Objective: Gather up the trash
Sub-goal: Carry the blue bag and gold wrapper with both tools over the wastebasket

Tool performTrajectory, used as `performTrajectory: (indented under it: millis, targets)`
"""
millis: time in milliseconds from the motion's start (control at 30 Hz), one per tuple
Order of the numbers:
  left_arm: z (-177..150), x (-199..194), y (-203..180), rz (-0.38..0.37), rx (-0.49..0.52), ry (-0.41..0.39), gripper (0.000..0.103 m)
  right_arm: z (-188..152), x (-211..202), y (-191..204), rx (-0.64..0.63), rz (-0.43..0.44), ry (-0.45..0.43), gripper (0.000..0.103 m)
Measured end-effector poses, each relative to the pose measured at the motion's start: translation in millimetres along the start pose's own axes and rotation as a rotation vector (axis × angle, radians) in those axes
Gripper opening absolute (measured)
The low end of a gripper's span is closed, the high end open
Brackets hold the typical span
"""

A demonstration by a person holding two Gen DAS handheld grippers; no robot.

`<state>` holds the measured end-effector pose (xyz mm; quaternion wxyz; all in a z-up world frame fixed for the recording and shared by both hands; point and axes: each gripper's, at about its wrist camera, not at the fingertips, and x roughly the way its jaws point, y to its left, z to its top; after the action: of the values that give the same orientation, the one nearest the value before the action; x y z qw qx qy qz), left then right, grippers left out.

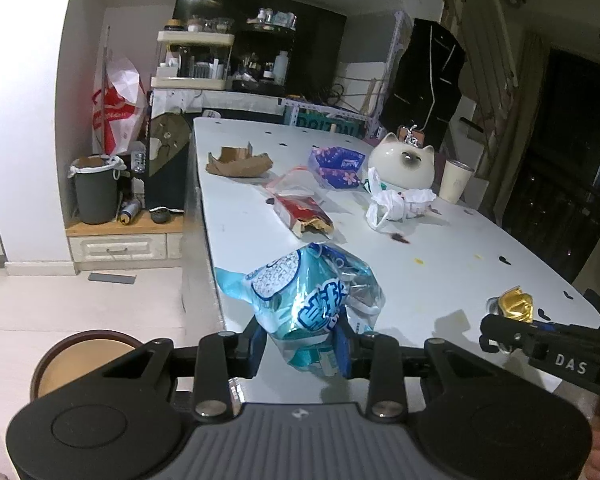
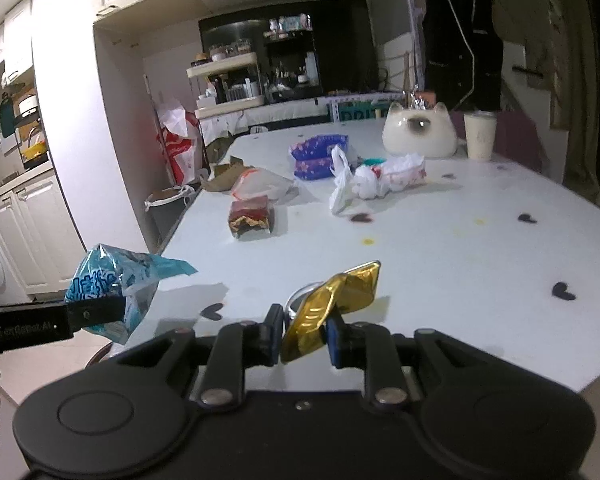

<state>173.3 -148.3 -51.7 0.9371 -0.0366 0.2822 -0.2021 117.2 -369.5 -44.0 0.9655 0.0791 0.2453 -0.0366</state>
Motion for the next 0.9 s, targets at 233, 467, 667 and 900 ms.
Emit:
performTrajectory:
  millis: [233,467,667,900]
  targets:
    - [-7.3,-25.5,8.6,0.021,0.025,-0.03,0.036,-6.8,-18.5,19.7,-0.044,0.015,-0.026,0.023]
    - [-14.1,-47.2,27.9,0.043,0.024,-0.044,0.036,-12.1,-24.4,40.0,-0.068,0.048,-0.039,0.023]
    - [-15.8,-65.3,57.1,0.089,-0.004,-0.068,0.037,-9.6,-16.8,71.1,-0.103,0.108,-0.034,0.023]
    - [-11.0,-80.5,102.0,0.156,-0.042,-0.085,0.037,-5.1,7.4,121.5,-0.175,0.213,0.005,0.023]
